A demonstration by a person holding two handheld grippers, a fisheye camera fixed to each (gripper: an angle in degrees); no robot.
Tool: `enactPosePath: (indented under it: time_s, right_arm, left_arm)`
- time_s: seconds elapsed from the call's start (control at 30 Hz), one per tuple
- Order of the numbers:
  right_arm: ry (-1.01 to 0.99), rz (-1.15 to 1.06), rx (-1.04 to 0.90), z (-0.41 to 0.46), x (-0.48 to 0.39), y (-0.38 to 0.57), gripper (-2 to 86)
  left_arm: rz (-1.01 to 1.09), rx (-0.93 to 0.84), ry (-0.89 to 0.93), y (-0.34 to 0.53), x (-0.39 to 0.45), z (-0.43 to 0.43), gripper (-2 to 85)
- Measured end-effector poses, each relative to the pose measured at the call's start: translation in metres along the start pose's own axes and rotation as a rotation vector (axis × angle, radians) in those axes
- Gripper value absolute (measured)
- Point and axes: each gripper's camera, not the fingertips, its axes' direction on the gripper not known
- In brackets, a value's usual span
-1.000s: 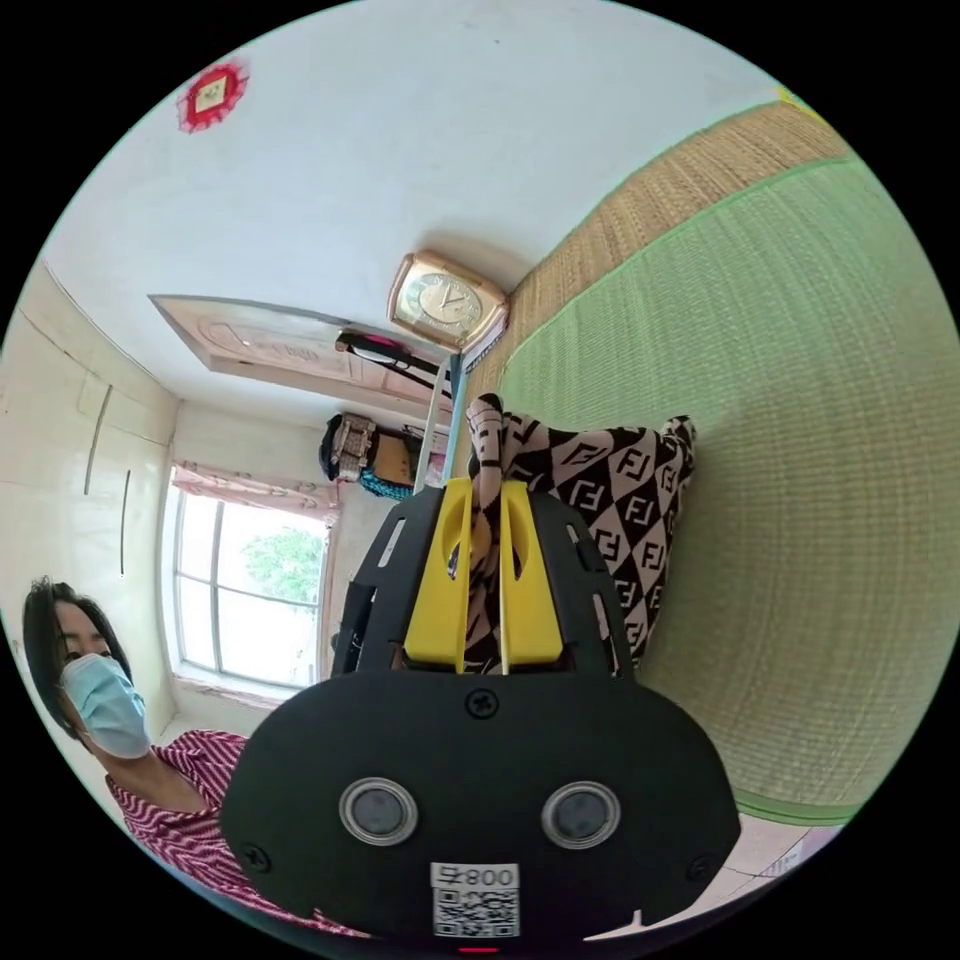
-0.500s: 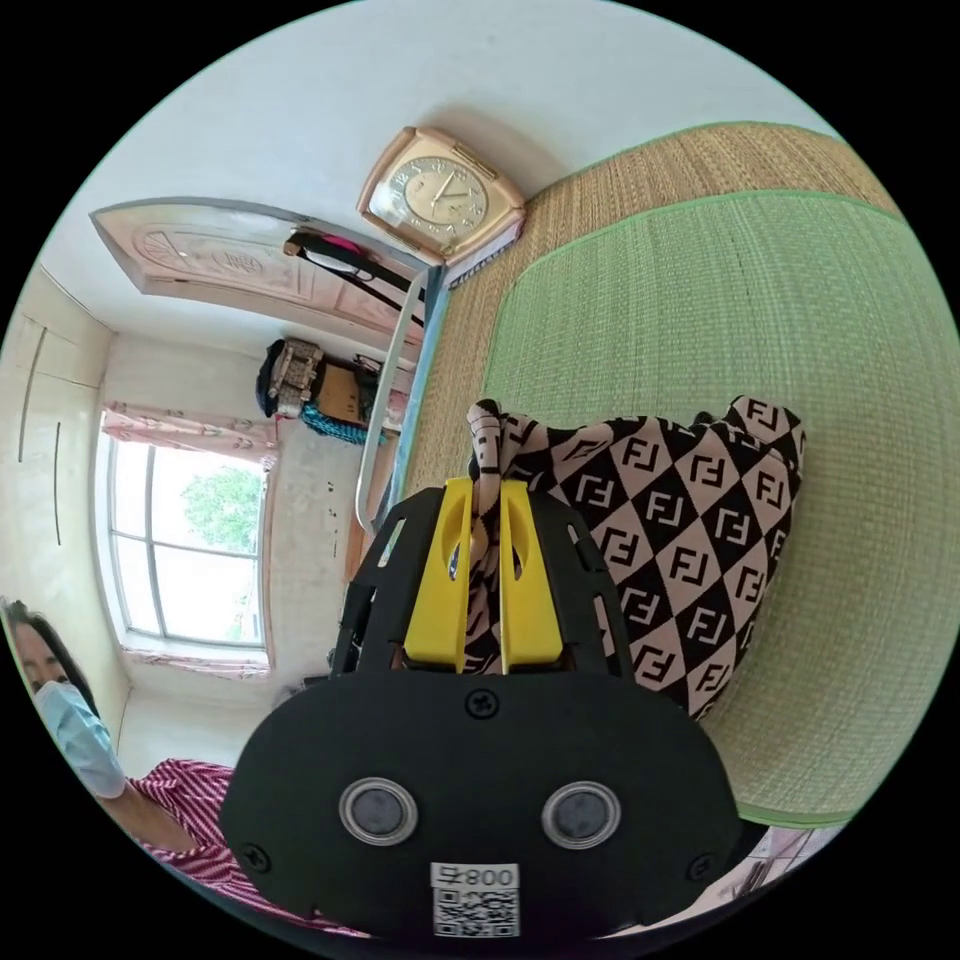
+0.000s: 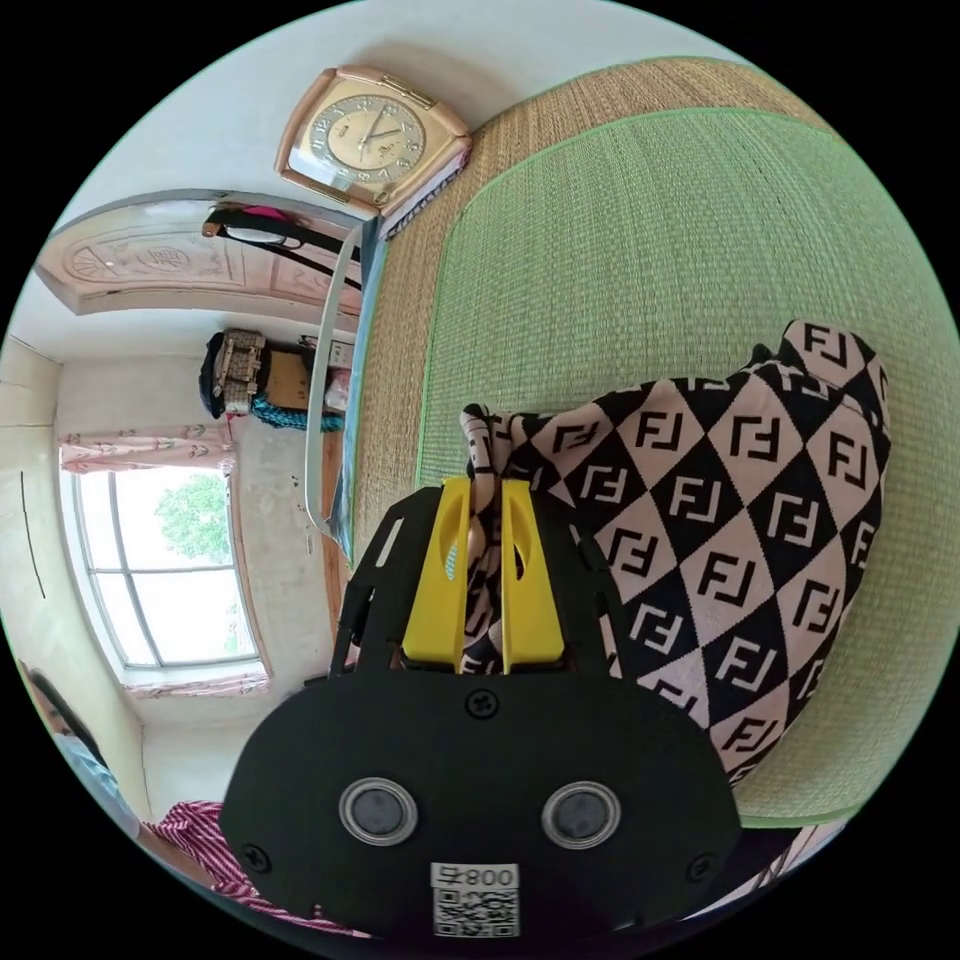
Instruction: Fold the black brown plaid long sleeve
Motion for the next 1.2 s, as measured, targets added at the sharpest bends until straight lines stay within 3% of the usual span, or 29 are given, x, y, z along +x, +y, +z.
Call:
enactPosePath:
  time_s: [0.33,0.53,0.83,1.0,1.2]
  right_arm:
    - [-0.097,-0.064,-0.044,0.019,-0.004,-0.007,6.5]
    - [-0.182,-0.114,-0.039,0.019,-0.006,-0.002,1.8]
    - [-0.106,-0.061,-0.104,0.06,0.003,-0.022,0.0]
    - [-0.104,-0.053,-0.123,0.074,0.004,-0.028,-0.1]
    - [-0.107,-0.072,-0.141,0.072,-0.004,-0.028,0.0]
  left_arm:
    - [0.001,-0.01,-0.064,-0.009,0.004,-0.028,2.7]
    - [0.026,0.009,-0.115,-0.007,0.015,-0.046,2.3]
    - [0.155,0.033,-0.085,-0.011,0.051,-0.055,0.3]
    - [0.15,-0.057,-0.249,-0.016,0.037,-0.033,0.1]
    - [0.151,-0.075,-0.283,-0.005,0.034,-0.028,0.0]
